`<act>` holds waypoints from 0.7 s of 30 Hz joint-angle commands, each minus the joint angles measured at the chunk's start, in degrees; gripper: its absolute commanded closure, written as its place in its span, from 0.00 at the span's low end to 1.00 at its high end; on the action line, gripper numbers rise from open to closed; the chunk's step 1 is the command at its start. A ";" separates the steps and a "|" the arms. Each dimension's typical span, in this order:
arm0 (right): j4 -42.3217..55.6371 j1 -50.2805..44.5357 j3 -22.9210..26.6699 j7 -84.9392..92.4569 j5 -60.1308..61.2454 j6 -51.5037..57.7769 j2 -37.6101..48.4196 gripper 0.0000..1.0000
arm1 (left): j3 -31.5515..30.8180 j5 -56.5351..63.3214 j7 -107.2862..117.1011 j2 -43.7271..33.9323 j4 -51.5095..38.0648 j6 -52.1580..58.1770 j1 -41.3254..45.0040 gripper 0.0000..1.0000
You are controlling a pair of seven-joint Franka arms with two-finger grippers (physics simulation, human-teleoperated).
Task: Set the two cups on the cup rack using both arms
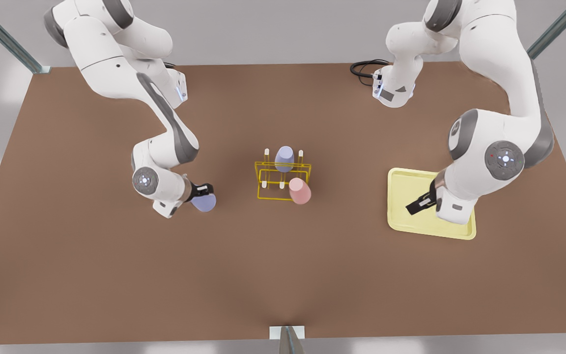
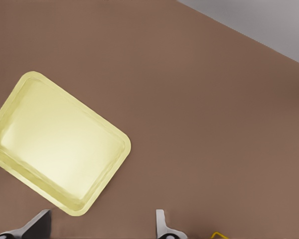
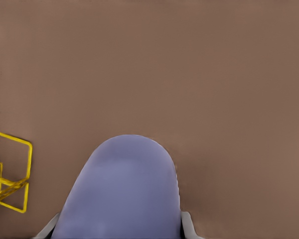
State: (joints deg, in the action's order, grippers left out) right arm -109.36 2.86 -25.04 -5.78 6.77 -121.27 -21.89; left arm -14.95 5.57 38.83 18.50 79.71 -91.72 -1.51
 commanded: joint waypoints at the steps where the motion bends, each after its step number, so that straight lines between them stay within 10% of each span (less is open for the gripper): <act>1: 2.04 -1.01 -1.51 9.03 6.76 5.78 -0.08 0.23 | 0.18 2.78 -39.62 -6.01 7.21 -0.92 -0.16 0.00; 21: 11.01 -13.31 -1.42 8.06 15.81 9.12 -3.07 0.23 | 4.14 -2.94 -39.88 -4.61 4.22 2.43 2.12 0.00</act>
State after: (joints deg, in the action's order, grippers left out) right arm -98.32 -10.24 -26.45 -2.08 20.82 -113.24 -25.05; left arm -10.79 2.62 11.37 13.94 83.96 -89.41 0.55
